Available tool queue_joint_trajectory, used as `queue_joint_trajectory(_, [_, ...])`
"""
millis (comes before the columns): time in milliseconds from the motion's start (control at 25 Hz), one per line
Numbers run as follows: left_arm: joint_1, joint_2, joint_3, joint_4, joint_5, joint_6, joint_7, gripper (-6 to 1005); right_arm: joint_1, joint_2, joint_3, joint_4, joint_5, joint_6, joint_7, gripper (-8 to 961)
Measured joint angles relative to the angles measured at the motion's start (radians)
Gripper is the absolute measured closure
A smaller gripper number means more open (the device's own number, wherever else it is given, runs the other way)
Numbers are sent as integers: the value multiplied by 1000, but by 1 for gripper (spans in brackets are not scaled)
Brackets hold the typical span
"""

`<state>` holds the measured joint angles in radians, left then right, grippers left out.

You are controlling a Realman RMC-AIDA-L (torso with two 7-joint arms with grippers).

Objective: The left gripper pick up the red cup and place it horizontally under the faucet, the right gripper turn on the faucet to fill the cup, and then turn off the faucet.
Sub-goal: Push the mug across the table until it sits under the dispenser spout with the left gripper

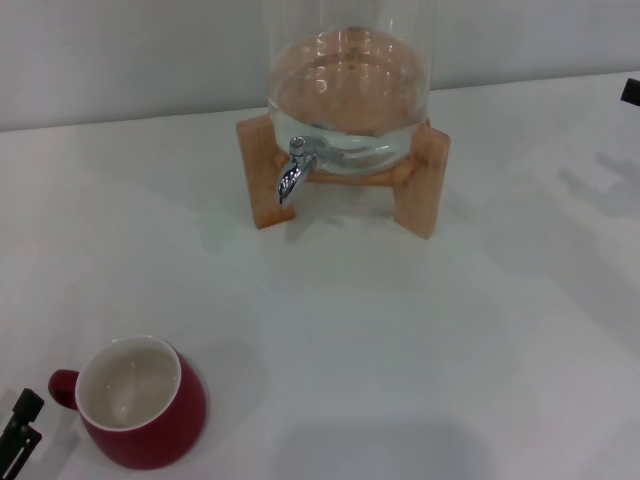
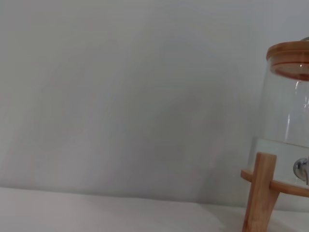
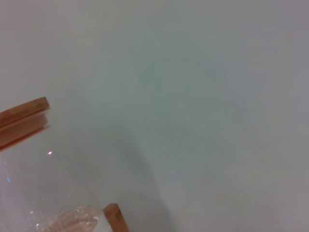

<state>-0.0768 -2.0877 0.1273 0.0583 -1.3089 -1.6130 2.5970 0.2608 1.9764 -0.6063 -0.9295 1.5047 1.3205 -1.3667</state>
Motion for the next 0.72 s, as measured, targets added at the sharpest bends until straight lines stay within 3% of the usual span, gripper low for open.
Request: queue_joint_trajectory(720, [6,0,0,-6,7,44,142,233,0,3,11,1,0,-4,-2,188])
